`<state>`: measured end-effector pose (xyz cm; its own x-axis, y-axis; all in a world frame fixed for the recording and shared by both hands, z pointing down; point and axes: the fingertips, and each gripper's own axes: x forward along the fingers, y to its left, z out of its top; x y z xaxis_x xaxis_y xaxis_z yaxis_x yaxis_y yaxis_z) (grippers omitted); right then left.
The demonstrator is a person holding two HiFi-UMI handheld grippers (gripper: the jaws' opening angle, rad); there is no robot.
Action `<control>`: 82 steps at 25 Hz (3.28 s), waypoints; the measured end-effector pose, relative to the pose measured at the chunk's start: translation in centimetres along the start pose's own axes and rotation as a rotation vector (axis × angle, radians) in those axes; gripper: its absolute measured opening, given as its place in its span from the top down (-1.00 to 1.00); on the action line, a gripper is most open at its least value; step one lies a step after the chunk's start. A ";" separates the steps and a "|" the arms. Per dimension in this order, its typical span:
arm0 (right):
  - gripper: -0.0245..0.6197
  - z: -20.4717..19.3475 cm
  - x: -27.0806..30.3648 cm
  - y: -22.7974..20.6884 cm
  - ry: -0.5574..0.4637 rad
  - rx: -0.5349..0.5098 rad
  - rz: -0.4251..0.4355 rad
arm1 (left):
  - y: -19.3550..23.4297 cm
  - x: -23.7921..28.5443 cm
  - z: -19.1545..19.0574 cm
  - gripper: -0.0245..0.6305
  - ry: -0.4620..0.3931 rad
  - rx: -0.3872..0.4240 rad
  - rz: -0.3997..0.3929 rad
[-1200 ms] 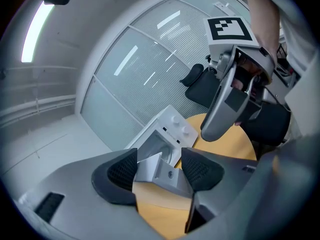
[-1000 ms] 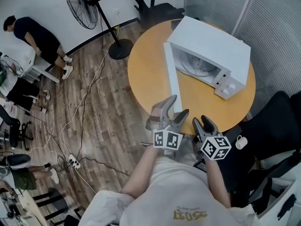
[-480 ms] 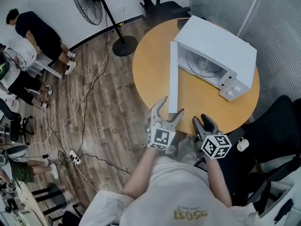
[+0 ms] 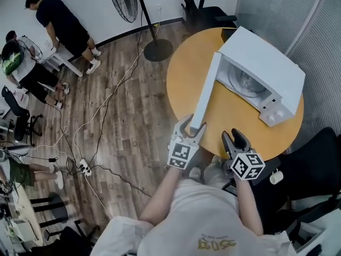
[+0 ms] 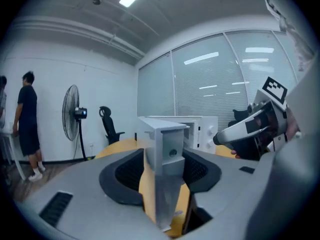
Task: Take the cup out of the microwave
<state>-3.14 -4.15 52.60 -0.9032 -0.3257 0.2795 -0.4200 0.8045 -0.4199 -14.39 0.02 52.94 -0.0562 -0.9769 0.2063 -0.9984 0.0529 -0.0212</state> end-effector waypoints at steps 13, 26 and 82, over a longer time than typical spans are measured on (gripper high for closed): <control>0.36 3.7 4.2 -2.5 0.021 -0.041 0.063 | 6.3 -1.4 -1.1 0.35 0.021 -0.186 0.182; 0.38 5.6 6.6 -6.3 0.027 -0.066 0.091 | 7.8 -1.4 -1.4 0.34 0.038 -0.148 0.225; 0.40 5.0 19.7 -21.4 0.140 -0.198 -0.128 | 9.3 -1.6 -1.5 0.31 0.051 -0.137 0.214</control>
<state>-12.37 -30.24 62.75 -0.8173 -0.3702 0.4415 -0.4920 0.8473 -0.2002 -23.61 2.39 53.88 -0.2628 -0.9290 0.2607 -0.9556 0.2879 0.0628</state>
